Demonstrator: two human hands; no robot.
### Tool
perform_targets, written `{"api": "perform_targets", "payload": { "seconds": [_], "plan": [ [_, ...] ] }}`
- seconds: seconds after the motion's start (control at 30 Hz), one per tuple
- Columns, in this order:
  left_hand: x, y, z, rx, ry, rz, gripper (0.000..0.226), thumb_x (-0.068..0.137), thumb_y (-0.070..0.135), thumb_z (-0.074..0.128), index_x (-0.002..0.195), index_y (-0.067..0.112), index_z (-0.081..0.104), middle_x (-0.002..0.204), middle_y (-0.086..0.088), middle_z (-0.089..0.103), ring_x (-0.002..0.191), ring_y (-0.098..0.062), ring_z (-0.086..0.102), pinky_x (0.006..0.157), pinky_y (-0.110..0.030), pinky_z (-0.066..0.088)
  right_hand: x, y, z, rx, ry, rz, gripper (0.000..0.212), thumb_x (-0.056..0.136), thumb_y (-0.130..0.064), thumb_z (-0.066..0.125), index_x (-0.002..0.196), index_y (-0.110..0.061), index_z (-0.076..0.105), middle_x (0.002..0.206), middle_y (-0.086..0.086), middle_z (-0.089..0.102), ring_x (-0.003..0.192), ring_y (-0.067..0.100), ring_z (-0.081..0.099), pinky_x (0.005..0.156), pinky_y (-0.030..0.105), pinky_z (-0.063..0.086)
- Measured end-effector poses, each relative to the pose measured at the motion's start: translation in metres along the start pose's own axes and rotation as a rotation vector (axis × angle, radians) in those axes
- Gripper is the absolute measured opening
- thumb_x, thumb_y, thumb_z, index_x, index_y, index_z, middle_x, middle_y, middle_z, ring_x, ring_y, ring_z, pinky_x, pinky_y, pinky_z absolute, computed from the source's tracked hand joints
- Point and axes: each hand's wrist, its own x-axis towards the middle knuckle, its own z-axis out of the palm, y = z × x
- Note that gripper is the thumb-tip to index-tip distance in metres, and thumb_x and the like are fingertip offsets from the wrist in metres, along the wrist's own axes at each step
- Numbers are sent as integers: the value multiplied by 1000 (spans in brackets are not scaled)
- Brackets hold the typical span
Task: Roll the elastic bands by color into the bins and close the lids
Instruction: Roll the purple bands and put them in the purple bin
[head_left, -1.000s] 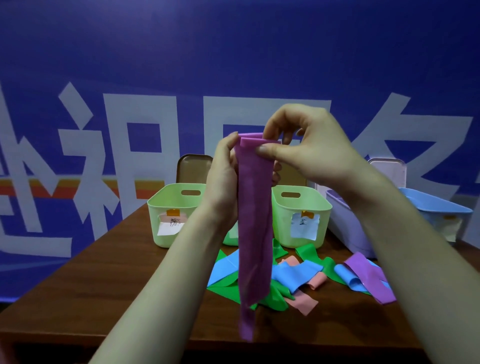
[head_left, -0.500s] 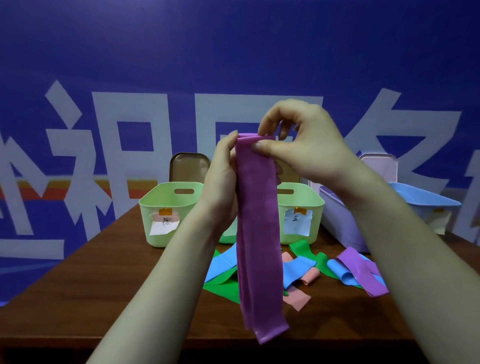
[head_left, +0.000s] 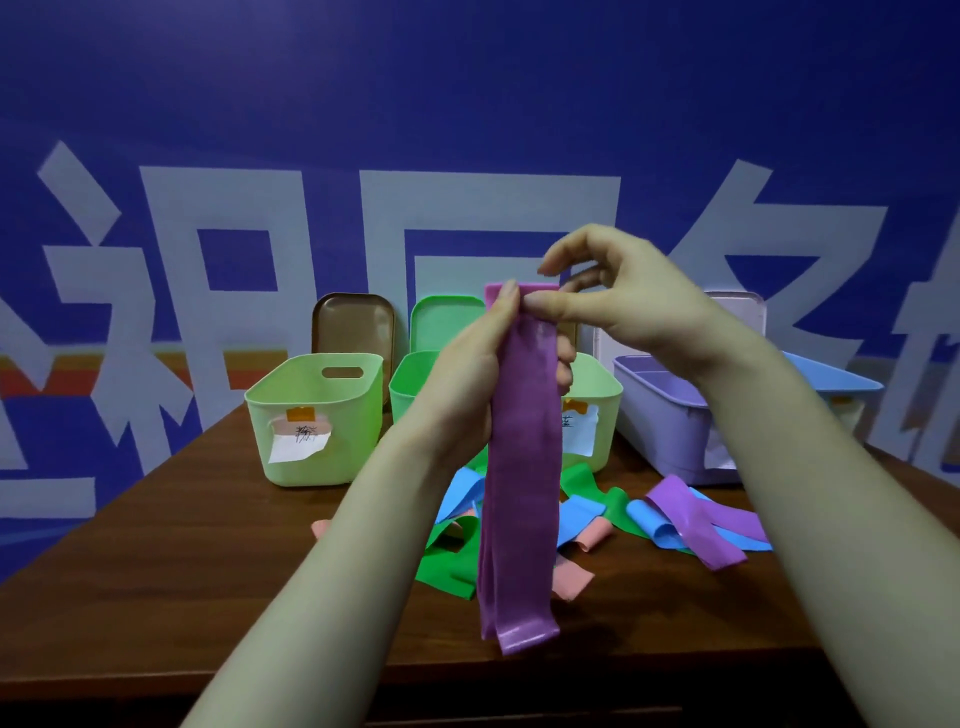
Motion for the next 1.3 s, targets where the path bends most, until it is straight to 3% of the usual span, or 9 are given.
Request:
{"api": "perform_targets", "payload": {
  "seconds": [0.13,0.23,0.33,0.43,0.57,0.73,0.87,1.03,1.3],
  "plan": [
    [7,-15,4,-65,46,-88,45,100,44,35,91,6,59,63,-7,60,51,-17,55,53,-24,47,-6,37,-19,211,-108,160,40,72,-16,75,108,-7,60,90,1,69,74,8,67,70,23,51],
    [11,-24,8,-70,47,-131,44,99,45,36,94,8,59,63,-7,61,51,-17,56,51,-22,48,-10,79,-33,90,-106,307,22,80,-18,72,101,-15,65,89,-4,68,87,11,60,76,28,43],
    [15,-30,15,-65,44,-145,43,99,45,37,96,8,60,64,-7,61,52,-18,57,52,-22,49,-19,127,-44,10,-108,491,7,86,-14,67,89,-21,66,86,-1,67,82,11,59,73,28,40],
    [19,-36,21,-76,27,-141,44,100,43,36,92,7,61,62,-7,61,49,-17,58,52,-21,49,-34,169,-50,-61,-78,660,5,87,-13,65,85,-17,66,86,3,68,76,12,60,71,29,40],
    [24,-46,22,-82,23,-154,45,100,42,36,91,6,61,62,-9,62,51,-18,59,53,-21,51,-51,220,-50,-213,-18,866,10,85,-7,65,76,-11,62,77,10,59,72,19,52,56,24,38],
    [31,-60,20,-69,57,-173,45,100,43,37,95,5,62,65,-10,63,53,-20,59,55,-23,51,-61,253,-44,-359,-63,1014,11,83,-12,67,76,-5,61,72,12,55,61,21,48,58,28,39],
    [34,-62,18,-62,64,-193,45,99,43,38,97,5,62,65,-10,63,54,-20,59,55,-24,51,-63,249,-41,-404,-199,1030,19,87,-18,66,73,-8,57,68,9,52,60,17,46,53,25,37],
    [34,-59,17,-59,70,-186,45,99,44,39,92,6,62,65,-9,62,54,-19,57,56,-26,49,-47,230,-46,-429,-124,912,22,84,-17,67,69,-9,52,66,9,50,58,21,44,53,26,34],
    [32,-49,10,-77,102,-139,44,97,45,42,92,7,62,67,-8,61,57,-20,56,58,-28,48,-15,137,-54,-637,-87,750,29,81,-21,73,70,-10,48,75,13,55,64,25,50,54,27,39]
  ]
}}
